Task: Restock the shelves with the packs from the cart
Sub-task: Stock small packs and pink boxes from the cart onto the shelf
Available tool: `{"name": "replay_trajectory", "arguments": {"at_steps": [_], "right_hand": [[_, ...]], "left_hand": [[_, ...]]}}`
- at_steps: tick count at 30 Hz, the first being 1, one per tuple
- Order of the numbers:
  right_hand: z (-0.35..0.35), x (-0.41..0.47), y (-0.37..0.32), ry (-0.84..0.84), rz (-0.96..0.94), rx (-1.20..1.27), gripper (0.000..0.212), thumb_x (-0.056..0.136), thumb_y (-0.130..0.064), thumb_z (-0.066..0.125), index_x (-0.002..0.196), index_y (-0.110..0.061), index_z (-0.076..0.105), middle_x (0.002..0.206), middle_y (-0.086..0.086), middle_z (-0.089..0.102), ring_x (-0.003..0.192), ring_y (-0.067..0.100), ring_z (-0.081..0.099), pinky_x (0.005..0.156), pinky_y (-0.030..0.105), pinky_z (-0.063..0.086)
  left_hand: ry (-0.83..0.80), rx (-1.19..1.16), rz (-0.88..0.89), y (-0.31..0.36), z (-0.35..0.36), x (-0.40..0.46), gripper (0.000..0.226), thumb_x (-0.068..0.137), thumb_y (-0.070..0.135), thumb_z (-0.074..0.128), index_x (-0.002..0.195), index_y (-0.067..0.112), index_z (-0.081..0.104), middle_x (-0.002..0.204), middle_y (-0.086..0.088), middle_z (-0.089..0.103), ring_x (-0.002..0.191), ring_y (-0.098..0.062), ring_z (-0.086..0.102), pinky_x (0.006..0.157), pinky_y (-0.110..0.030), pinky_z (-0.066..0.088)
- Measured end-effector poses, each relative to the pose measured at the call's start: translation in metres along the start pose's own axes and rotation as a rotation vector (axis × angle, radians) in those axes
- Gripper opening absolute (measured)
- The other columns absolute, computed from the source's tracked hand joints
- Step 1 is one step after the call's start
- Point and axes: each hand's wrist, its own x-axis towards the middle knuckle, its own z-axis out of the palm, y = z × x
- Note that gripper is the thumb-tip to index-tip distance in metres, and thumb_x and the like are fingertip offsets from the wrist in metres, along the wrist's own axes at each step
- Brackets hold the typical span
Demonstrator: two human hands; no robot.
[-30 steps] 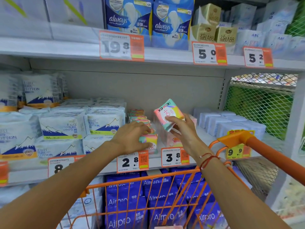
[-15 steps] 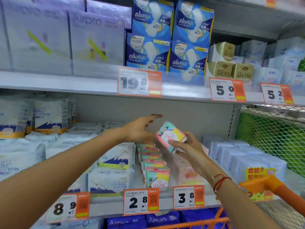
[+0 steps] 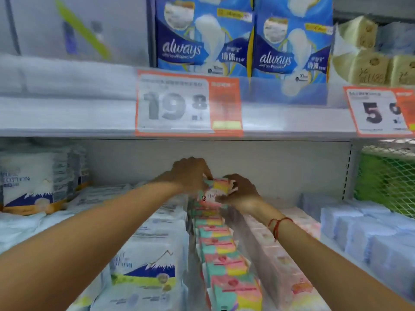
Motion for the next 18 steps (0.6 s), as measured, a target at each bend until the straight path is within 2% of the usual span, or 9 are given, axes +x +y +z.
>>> {"name": "replay_trajectory", "arguments": {"at_steps": [3, 7, 9, 11, 14, 18], "right_hand": [[0.013, 0.024, 0.009, -0.016, -0.016, -0.083, 0.061, 0.072, -0.02, 0.08, 0.125, -0.012, 0.052, 0.127, 0.007, 0.058, 0.116, 0.023, 0.055, 0.095, 0.028, 0.043], [0.028, 0.041, 0.02, -0.021, -0.002, -0.1, 0.064, 0.074, -0.018, 0.079, 0.129, -0.012, 0.049, 0.129, 0.008, 0.058, 0.117, 0.025, 0.055, 0.098, 0.032, 0.044], [0.035, 0.047, 0.024, -0.026, 0.001, -0.115, 0.069, 0.075, -0.016, 0.077, 0.134, -0.013, 0.042, 0.13, 0.008, 0.056, 0.117, 0.026, 0.055, 0.096, 0.032, 0.043], [0.043, 0.05, 0.028, 0.006, 0.022, -0.095, 0.068, 0.077, -0.014, 0.075, 0.133, -0.014, 0.035, 0.125, 0.011, 0.058, 0.11, 0.029, 0.058, 0.087, 0.031, 0.046], [0.054, 0.051, 0.032, 0.055, 0.054, -0.081, 0.056, 0.081, -0.016, 0.072, 0.123, -0.012, 0.035, 0.117, 0.013, 0.061, 0.102, 0.031, 0.062, 0.079, 0.03, 0.047], [0.054, 0.051, 0.035, 0.016, 0.077, -0.07, 0.05, 0.083, -0.01, 0.066, 0.124, -0.017, 0.037, 0.12, 0.013, 0.059, 0.104, 0.029, 0.062, 0.089, 0.04, 0.053]], "left_hand": [[-0.094, 0.061, -0.03, -0.006, 0.008, 0.024, 0.034, 0.086, 0.024, 0.064, 0.119, 0.027, 0.066, 0.119, 0.001, 0.066, 0.101, -0.022, 0.061, 0.077, -0.026, 0.046], [-0.319, 0.114, -0.05, -0.013, 0.027, 0.049, 0.042, 0.091, 0.011, 0.052, 0.133, 0.018, 0.054, 0.13, -0.004, 0.057, 0.097, -0.017, 0.052, 0.084, -0.028, 0.045], [-0.366, 0.177, -0.097, -0.019, 0.038, 0.059, 0.037, 0.091, 0.011, 0.051, 0.127, 0.008, 0.055, 0.124, -0.008, 0.058, 0.094, -0.019, 0.052, 0.085, -0.03, 0.046], [-0.432, 0.229, -0.136, -0.022, 0.044, 0.062, 0.03, 0.09, 0.01, 0.049, 0.119, 0.004, 0.056, 0.113, -0.011, 0.058, 0.09, -0.022, 0.055, 0.076, -0.03, 0.046], [-0.526, 0.268, -0.173, -0.024, 0.048, 0.063, 0.046, 0.091, 0.013, 0.047, 0.137, 0.009, 0.043, 0.132, -0.012, 0.049, 0.11, -0.027, 0.056, 0.087, -0.033, 0.049], [-0.514, 0.298, -0.166, -0.023, 0.048, 0.06, 0.048, 0.094, 0.014, 0.042, 0.142, 0.011, 0.039, 0.138, -0.011, 0.045, 0.116, -0.028, 0.053, 0.091, -0.032, 0.047]]}}
